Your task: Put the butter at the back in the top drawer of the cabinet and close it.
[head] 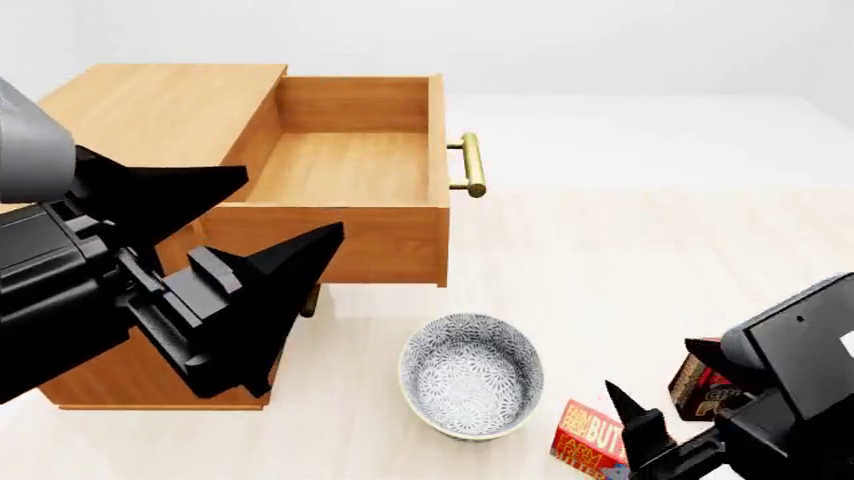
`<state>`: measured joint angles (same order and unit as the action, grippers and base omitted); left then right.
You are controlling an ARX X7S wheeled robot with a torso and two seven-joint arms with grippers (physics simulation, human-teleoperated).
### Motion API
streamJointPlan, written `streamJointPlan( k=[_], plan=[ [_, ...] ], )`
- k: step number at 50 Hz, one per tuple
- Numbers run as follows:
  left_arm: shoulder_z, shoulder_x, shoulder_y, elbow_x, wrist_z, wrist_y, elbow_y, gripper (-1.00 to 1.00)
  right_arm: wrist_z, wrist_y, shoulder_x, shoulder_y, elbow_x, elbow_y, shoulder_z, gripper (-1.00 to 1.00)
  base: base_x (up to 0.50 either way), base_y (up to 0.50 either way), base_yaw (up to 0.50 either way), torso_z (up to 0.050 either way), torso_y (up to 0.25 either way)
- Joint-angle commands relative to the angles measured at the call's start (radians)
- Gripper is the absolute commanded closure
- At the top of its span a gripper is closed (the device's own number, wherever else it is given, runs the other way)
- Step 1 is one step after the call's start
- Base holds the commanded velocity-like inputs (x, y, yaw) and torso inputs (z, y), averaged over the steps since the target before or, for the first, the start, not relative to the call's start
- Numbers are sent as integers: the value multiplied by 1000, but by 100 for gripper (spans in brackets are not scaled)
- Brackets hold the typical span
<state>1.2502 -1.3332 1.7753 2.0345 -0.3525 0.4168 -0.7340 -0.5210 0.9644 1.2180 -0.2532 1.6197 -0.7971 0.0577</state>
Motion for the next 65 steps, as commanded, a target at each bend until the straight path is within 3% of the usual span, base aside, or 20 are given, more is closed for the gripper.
streamJointPlan(
  k=[1, 6, 15, 22, 35, 65],
  plan=[
    [3, -30, -33, -20, 51, -15, -4, -100, -69, 438, 25, -788, 396, 308, -432, -100, 0, 0, 0, 0, 0],
    [-1, -43, -33, -10, 59, -13, -4, -100, -121, 604, -47, -1076, 550, 477, -704, -100, 0, 0, 0, 0, 0],
    [-4, -48, -37, -2, 76, -9, 6, -100, 272, 604, -92, -1608, 326, 546, -1392, -100, 0, 0, 0, 0, 0],
    [-1, -46, -50, -14, 99, -10, 10, -100, 500, 601, -179, -1759, 118, 546, -1648, -100, 0, 0, 0, 0, 0],
    [-2, -50, -63, -18, 117, -15, 16, -100, 807, 546, -331, -1778, -190, 627, -1822, -100, 0, 0, 0, 0, 0],
    [10, -17, -106, -43, 135, -30, 32, -100, 1017, 381, -481, -1668, -378, 768, -1949, -100, 0, 0, 0, 0, 0]
  ],
)
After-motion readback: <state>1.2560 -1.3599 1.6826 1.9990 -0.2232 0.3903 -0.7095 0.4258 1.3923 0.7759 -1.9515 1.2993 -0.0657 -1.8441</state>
